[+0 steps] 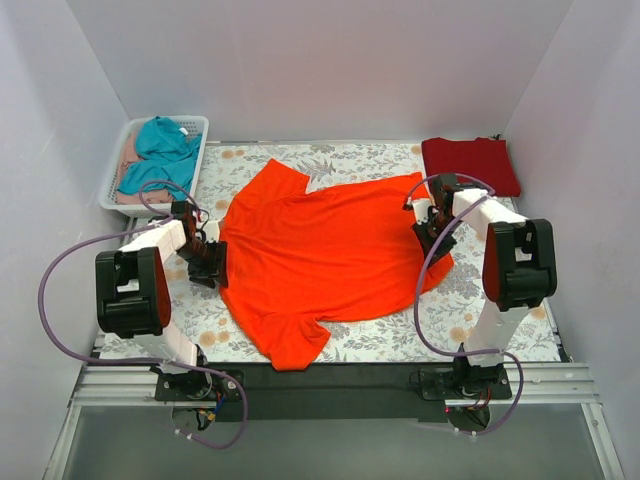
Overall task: Fold and stack the t-shirts
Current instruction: Flatten the tshirt out
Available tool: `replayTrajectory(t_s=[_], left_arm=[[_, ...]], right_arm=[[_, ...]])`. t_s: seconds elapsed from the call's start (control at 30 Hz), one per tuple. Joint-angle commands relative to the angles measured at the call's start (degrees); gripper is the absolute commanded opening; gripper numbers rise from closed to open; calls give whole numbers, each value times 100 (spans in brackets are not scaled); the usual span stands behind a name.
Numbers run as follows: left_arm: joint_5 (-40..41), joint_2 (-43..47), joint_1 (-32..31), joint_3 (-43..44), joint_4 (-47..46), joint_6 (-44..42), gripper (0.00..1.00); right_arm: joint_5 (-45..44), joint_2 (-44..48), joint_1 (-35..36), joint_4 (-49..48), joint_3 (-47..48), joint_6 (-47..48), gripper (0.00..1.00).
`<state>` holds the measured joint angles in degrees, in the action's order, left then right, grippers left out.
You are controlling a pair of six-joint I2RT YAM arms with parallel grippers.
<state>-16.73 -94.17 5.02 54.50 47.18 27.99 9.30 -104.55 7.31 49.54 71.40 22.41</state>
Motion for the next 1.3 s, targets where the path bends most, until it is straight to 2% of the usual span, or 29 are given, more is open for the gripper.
replayTrajectory(t_s=[0.0, 0.1, 0.27, 0.4, 0.43, 0.47, 0.5, 0.53, 0.57, 0.6, 0.63, 0.67, 0.73, 0.8, 0.93, 1.03, 1.1, 1.27], left_arm=[[266, -136, -10, 113, -191, 22, 38], [424, -198, -18, 192, -270, 14, 25], [583, -452, -1, 429, -332, 22, 7], [654, -567, -9, 719, -350, 23, 0], [654, -593, -9, 807, -297, 23, 0], [697, -646, -9, 869, -245, 14, 0], [724, -664, -9, 922, -201, -38, 0], [741, -638, -9, 1061, -61, -74, 0], [768, -594, -9, 1132, 10, -100, 3], [750, -402, -1, 1194, 124, -144, 10], [637, -279, -1, 1308, 203, -275, 23], [497, -155, -1, 1378, 291, -407, 30], [-30, 205, -44, 1467, 528, -583, 38], [-268, 320, -167, 1415, 748, -610, 38], [-462, 531, -422, 827, 767, -610, 37], [-480, 540, -677, 387, 661, -496, 34], [-419, 479, -704, 168, 539, -400, 31], [343, -12, -704, 17, 99, -154, 24]], right_arm=[[-297, 679, -1, 152, -90, 105, 1], [-560, 1268, -81, 363, -371, 263, 1], [-1086, 2174, -230, 443, -1478, 570, 1], [-1483, 2596, -318, 346, -2190, 711, 1], [-1666, 2659, -353, 346, -2270, 729, 7], [-1720, 2712, -449, 355, -2357, 755, 27], [-1791, 2799, -485, 372, -2332, 790, 38], [-1896, 2843, -529, 407, -2271, 826, 57], [-1923, 2879, -581, 442, -2070, 878, 66], [-1914, 2931, -616, 521, -1903, 957, 71], [-1819, 2949, -626, 548, -1762, 984, 74], [-1670, 2958, -634, 574, -1613, 1010, 74], [-1118, 2862, -626, 653, -1191, 1028, 71], [-669, 2626, -617, 680, -945, 1002, 66], [-61, 2054, -468, 628, -864, 905, 49], [151, 1711, -380, 399, -960, 844, 43], [169, 1492, -327, 188, -1005, 835, 42], [116, 930, -318, -216, -926, 721, 41]])
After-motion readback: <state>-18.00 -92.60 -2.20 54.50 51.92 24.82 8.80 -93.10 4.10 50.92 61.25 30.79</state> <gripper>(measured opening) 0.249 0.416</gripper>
